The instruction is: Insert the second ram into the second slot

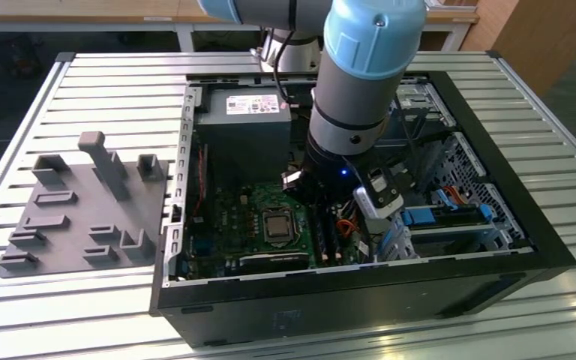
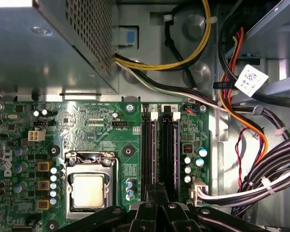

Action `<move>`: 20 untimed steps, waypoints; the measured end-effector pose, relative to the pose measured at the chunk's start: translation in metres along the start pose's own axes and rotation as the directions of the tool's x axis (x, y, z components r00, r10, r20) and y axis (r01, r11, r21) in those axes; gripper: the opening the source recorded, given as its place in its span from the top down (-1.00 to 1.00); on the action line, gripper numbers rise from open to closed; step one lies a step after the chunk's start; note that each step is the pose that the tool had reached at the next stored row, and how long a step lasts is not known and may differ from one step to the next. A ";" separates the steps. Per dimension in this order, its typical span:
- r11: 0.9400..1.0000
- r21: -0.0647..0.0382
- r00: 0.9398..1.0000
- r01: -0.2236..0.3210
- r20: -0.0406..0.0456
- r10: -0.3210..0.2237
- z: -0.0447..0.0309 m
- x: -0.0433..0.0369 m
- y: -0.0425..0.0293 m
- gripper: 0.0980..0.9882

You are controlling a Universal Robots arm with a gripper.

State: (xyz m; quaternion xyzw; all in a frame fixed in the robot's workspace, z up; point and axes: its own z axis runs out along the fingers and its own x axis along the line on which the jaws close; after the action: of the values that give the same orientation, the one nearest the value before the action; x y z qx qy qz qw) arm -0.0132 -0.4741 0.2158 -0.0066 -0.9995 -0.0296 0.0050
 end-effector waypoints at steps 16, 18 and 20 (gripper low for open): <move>1.000 -0.002 1.000 0.000 -0.001 0.000 -0.0267 0.0003 0.0015 0.98; 1.000 -0.002 1.000 0.000 -0.001 0.000 -0.0280 0.0004 0.0015 0.98; 1.000 -0.002 1.000 0.000 -0.001 0.000 -0.0299 0.0003 0.0017 0.98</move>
State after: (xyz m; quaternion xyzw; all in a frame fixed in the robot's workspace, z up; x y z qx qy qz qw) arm -0.0132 -0.4742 0.2458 -0.0066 -0.9995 -0.0305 0.0054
